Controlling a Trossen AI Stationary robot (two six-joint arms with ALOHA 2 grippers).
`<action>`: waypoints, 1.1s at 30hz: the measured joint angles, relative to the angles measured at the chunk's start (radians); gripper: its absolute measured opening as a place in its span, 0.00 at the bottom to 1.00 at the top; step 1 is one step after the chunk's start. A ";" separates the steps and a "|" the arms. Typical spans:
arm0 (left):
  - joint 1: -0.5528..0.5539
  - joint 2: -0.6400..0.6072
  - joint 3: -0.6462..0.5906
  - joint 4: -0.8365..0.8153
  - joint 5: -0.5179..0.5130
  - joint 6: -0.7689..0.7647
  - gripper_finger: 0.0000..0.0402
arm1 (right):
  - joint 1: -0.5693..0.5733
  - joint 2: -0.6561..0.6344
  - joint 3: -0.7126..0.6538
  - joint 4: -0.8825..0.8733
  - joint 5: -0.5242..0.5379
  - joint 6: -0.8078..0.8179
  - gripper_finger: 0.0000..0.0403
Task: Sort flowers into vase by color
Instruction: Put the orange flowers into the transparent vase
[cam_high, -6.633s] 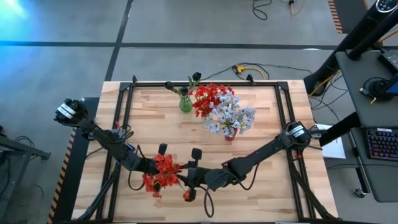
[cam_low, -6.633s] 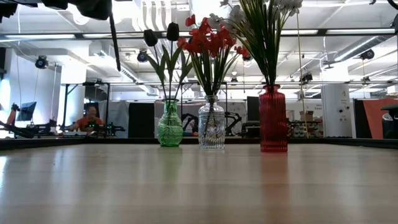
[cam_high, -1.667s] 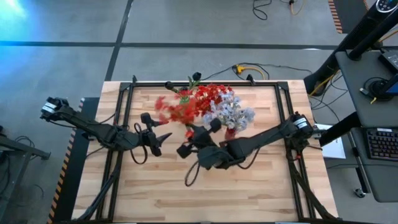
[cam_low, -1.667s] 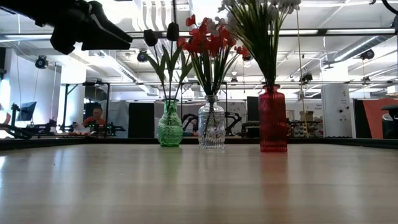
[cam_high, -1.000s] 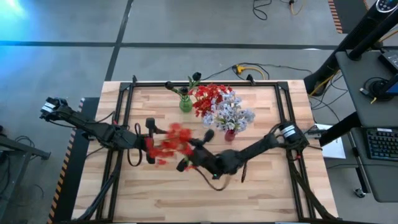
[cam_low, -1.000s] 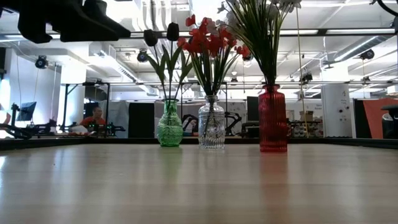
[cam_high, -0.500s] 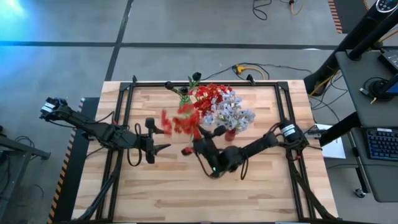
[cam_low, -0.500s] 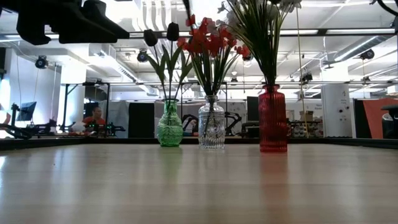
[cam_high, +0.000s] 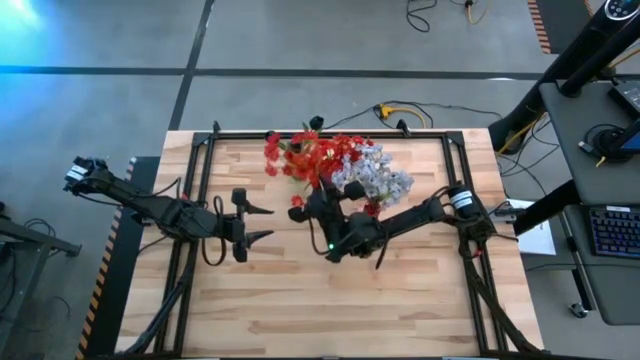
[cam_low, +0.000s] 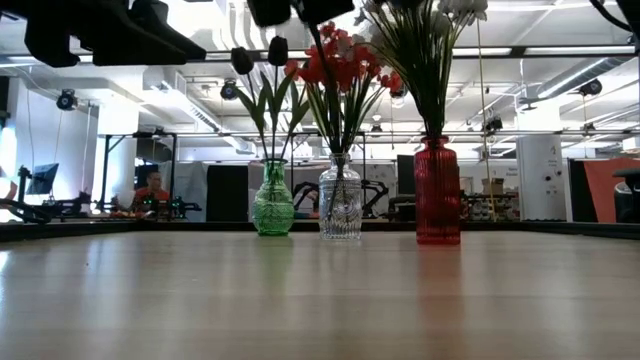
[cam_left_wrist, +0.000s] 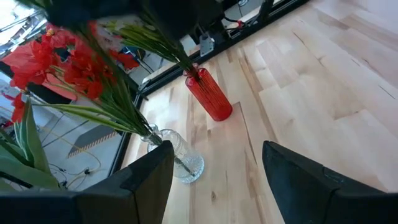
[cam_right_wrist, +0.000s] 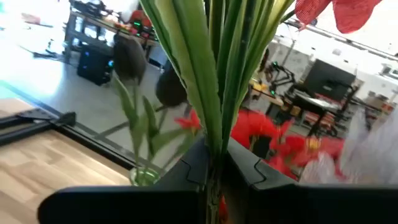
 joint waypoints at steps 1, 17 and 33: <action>0.000 -0.001 0.000 0.000 0.000 0.001 0.57 | 0.006 0.000 0.021 -0.024 0.000 0.000 0.04; 0.000 -0.005 0.000 0.001 0.001 0.003 0.57 | 0.104 0.003 0.383 -1.163 -0.187 0.835 0.04; 0.000 -0.003 0.000 0.000 0.002 0.000 0.57 | 0.008 0.003 0.526 -1.925 -0.297 1.319 0.04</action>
